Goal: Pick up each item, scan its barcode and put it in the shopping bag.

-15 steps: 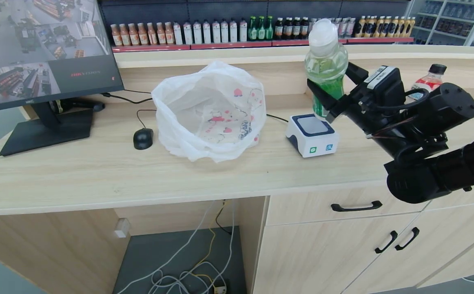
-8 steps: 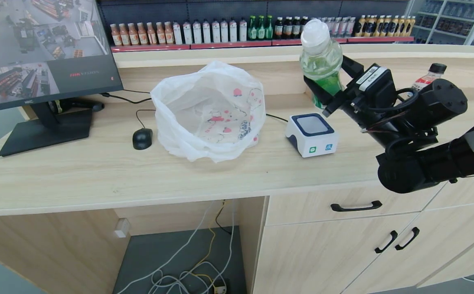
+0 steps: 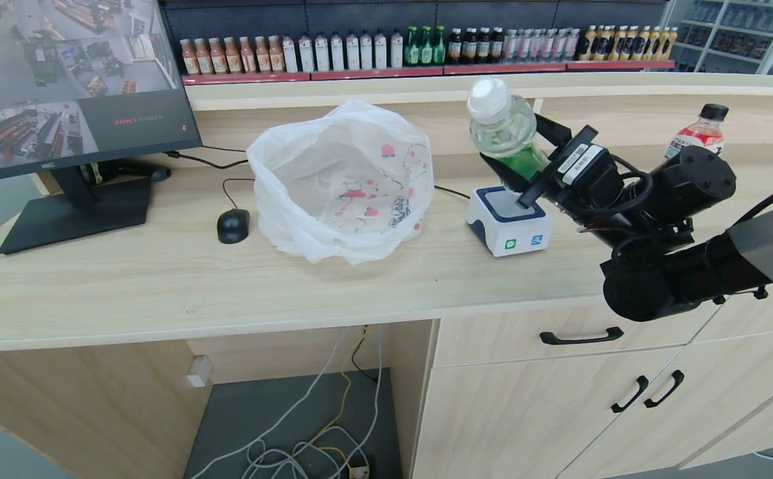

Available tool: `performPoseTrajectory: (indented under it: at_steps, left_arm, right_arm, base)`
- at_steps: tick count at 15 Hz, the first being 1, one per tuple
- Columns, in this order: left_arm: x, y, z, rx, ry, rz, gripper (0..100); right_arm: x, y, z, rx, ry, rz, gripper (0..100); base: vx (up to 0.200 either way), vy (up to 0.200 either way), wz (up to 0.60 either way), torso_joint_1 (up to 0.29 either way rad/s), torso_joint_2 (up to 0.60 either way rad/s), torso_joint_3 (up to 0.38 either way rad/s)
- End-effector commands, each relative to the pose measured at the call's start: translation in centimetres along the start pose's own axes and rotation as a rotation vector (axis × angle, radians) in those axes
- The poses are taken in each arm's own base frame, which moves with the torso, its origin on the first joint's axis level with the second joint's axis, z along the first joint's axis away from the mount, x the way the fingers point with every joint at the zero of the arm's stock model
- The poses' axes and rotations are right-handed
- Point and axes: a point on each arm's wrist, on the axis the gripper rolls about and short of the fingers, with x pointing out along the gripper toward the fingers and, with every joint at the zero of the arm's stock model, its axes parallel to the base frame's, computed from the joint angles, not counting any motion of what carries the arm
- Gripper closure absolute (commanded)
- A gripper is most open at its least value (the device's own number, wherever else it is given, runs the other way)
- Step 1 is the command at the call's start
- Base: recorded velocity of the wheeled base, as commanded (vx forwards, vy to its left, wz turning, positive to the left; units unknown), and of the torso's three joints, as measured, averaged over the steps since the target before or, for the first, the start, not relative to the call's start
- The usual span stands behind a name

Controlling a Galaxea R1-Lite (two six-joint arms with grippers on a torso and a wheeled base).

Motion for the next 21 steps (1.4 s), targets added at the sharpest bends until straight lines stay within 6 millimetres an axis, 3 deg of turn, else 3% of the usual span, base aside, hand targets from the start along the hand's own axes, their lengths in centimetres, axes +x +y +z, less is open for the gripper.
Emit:
performPoseTrajectory:
  at_steps: [1,21]
  left_arm:
    - [0.0,0.0,0.0,0.000,0.000,0.000,0]
    - [0.0,0.0,0.0,0.000,0.000,0.000,0]
  right_arm:
    - [0.1,0.8,-0.7,0.007,-0.003,0.021,100]
    - [0.0,2.2,-2.0,-0.032,-0.054,0.105,100]
  base:
    - [0.000,0.000,0.00,0.000,0.00,0.000]
    - [0.000,0.000,0.00,0.000,0.00,0.000]
